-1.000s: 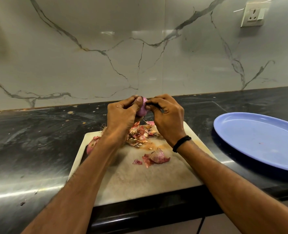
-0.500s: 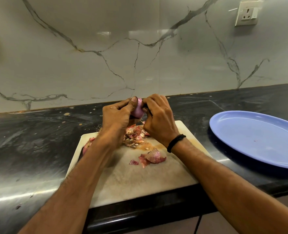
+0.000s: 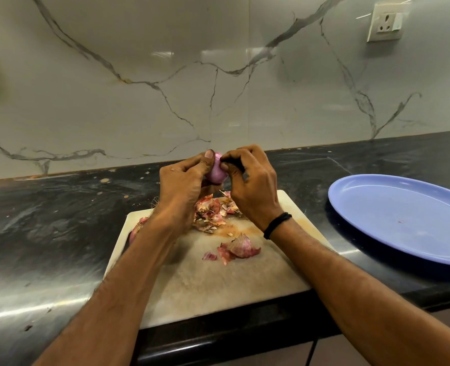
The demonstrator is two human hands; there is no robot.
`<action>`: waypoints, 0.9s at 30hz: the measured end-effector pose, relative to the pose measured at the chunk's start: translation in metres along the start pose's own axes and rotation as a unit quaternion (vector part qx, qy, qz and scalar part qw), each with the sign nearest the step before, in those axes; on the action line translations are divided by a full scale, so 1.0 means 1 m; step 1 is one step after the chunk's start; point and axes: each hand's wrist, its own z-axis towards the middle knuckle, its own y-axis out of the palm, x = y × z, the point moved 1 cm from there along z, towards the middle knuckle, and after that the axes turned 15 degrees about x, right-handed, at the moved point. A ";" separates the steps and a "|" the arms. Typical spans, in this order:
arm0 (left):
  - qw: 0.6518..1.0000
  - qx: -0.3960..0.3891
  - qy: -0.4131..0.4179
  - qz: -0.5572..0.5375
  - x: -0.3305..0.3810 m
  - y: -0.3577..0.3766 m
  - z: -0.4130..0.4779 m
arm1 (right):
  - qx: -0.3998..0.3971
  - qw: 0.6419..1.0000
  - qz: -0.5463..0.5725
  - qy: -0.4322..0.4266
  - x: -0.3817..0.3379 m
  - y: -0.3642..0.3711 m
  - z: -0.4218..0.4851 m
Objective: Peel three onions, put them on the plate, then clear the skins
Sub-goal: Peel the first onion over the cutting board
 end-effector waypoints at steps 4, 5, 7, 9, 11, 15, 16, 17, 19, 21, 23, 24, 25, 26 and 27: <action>1.000 -0.003 0.013 0.018 -0.001 0.001 0.000 | -0.001 1.000 -0.008 0.004 0.001 0.000 -0.001; 1.000 -0.004 0.017 0.023 -0.001 0.001 -0.001 | -0.004 1.000 -0.012 0.002 0.000 0.001 -0.001; 0.999 -0.006 0.017 0.031 -0.002 0.003 -0.001 | -0.013 1.000 -0.021 -0.014 -0.001 0.001 -0.001; 1.000 -0.006 -0.009 0.017 -0.003 0.003 -0.002 | -0.029 0.999 -0.028 -0.031 -0.003 0.001 -0.001; 0.999 0.003 -0.044 -0.007 -0.003 0.003 -0.002 | -0.039 0.998 -0.030 -0.030 -0.004 0.001 -0.001; 0.991 0.018 -0.107 -0.081 0.003 0.002 -0.002 | 0.009 0.998 -0.039 0.037 0.002 -0.002 0.002; 0.990 0.020 -0.110 -0.089 0.004 0.002 -0.002 | 0.022 0.998 -0.039 0.052 0.004 -0.003 0.002; 0.989 0.020 -0.110 -0.092 0.005 0.001 -0.003 | 0.026 0.997 -0.039 0.060 0.005 -0.003 0.003; 0.989 0.019 -0.108 -0.096 0.005 0.002 -0.002 | 0.012 0.998 -0.034 0.059 0.005 -0.004 0.003; 0.990 0.019 -0.104 -0.094 0.005 0.002 -0.001 | -0.005 0.999 -0.020 0.048 0.003 -0.004 0.003; 0.990 0.022 -0.100 -0.092 0.005 0.002 -0.001 | -0.009 0.999 -0.009 0.032 0.001 -0.003 0.002; 0.991 0.023 -0.099 -0.092 0.005 0.002 0.000 | -0.006 1.000 -0.006 0.025 0.000 -0.002 0.002; 0.991 0.023 -0.096 -0.089 0.006 0.002 -0.001 | -0.003 1.000 -0.004 0.019 0.000 -0.002 0.002; 0.992 0.023 -0.091 -0.085 0.006 0.002 -0.001 | 0.000 1.000 -0.003 0.013 -0.001 -0.002 0.002; 0.993 0.021 -0.086 -0.081 0.006 0.002 -0.002 | 0.001 1.000 -0.004 0.009 0.000 -0.002 0.002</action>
